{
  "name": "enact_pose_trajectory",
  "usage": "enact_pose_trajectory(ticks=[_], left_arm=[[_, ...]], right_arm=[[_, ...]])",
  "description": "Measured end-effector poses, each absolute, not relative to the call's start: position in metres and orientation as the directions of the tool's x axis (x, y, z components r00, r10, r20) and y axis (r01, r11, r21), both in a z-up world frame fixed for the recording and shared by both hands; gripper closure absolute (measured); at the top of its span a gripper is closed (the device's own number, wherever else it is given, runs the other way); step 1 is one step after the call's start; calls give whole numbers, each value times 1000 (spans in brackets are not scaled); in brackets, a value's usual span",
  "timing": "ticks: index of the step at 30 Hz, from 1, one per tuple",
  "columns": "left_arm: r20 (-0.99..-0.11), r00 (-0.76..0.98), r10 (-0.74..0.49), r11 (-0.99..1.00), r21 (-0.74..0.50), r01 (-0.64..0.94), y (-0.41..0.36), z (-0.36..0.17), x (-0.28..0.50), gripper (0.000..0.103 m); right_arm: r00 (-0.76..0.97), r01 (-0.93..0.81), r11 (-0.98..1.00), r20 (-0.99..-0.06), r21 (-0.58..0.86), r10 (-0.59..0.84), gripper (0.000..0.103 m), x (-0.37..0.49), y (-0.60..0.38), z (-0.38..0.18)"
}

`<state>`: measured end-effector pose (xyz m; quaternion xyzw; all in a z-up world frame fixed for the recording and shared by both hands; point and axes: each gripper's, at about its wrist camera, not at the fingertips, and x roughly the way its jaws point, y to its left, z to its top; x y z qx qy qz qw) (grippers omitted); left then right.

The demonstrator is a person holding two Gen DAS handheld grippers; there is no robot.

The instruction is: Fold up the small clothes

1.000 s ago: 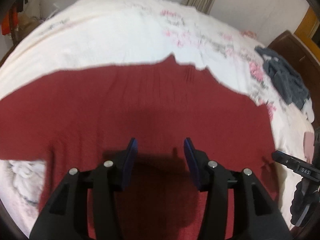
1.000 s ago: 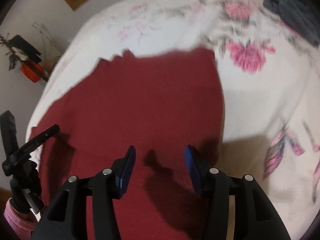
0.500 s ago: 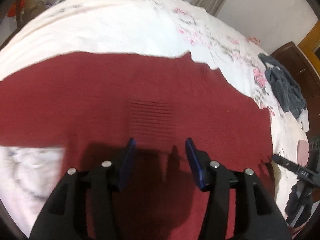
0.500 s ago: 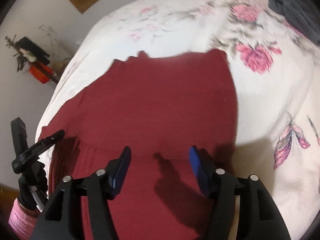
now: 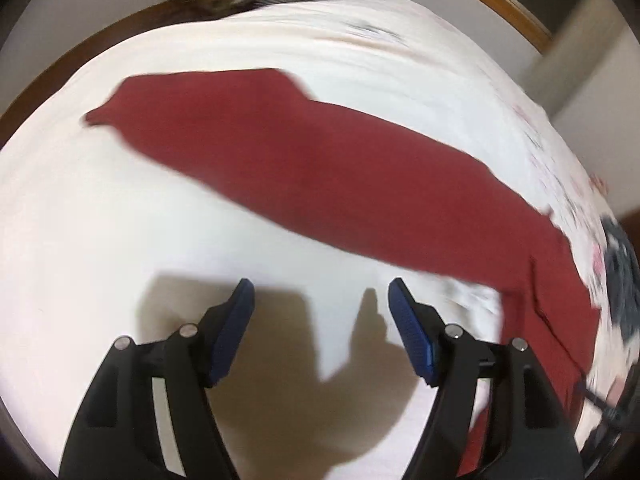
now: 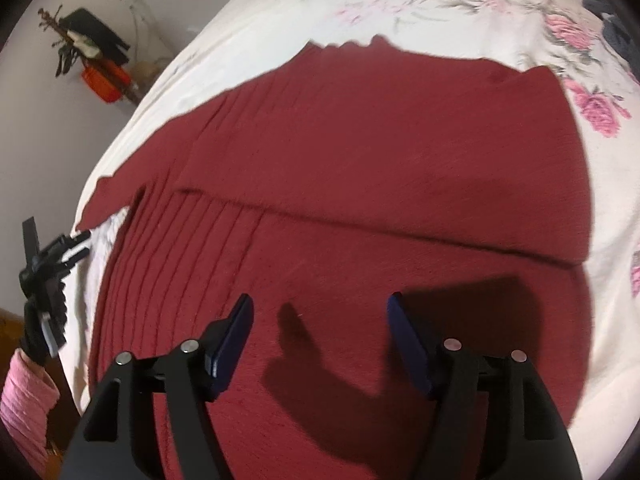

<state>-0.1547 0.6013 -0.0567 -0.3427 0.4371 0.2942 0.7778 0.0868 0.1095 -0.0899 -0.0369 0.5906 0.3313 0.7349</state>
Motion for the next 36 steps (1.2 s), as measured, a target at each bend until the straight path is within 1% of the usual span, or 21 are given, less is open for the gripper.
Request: enact_pose_trajectory(ticks=[2, 5, 10, 13, 17, 20, 23, 24, 26, 28, 29, 33, 36], left_arm=[[-858, 494, 142, 553, -345, -759, 619, -60, -162, 34], [-830, 540, 139, 518, -404, -754, 636, -61, -160, 34], [-800, 582, 142, 474, -461, -750, 655, -66, -150, 35], [-790, 591, 161, 458, -471, -754, 666, -69, -144, 36], [-791, 584, 183, 464, -454, -760, 677, -70, -135, 37], [-791, 581, 193, 450, -455, -769, 685, -70, -136, 41], [-798, 567, 202, 447, -440, -779, 691, -69, -137, 49], [-800, 565, 203, 445, -439, -781, 692, -69, -137, 54], [-800, 564, 204, 437, -441, -784, 693, -67, -138, 67], [-799, 563, 211, 440, -437, -785, 693, -65, -140, 89], [-797, 564, 218, 446, -432, -784, 692, -63, -141, 93], [-779, 572, 256, 519, -388, -761, 674, -47, -132, 97], [-749, 614, 249, 571, -399, -718, 652, -30, -119, 98]], right_arm=[[78, -537, 774, -894, 336, 441, 34, 82, 117, -94], [94, -555, 776, -904, 300, 416, 33, 78, 128, -98], [96, -551, 782, -909, 291, 406, 32, 78, 130, -99], [97, -551, 784, -910, 287, 402, 32, 78, 131, -100], [98, -554, 783, -911, 284, 400, 32, 78, 131, -104], [98, -550, 784, -910, 287, 402, 33, 78, 130, -105], [99, -553, 783, -911, 285, 401, 33, 79, 129, -106], [99, -555, 782, -911, 283, 400, 33, 78, 130, -106], [100, -559, 780, -911, 282, 400, 33, 78, 129, -105], [99, -559, 779, -910, 284, 403, 33, 77, 128, -104], [99, -558, 779, -909, 286, 405, 33, 77, 127, -104], [98, -556, 778, -907, 293, 410, 33, 77, 124, -104], [97, -559, 776, -906, 292, 412, 33, 76, 122, -103]])
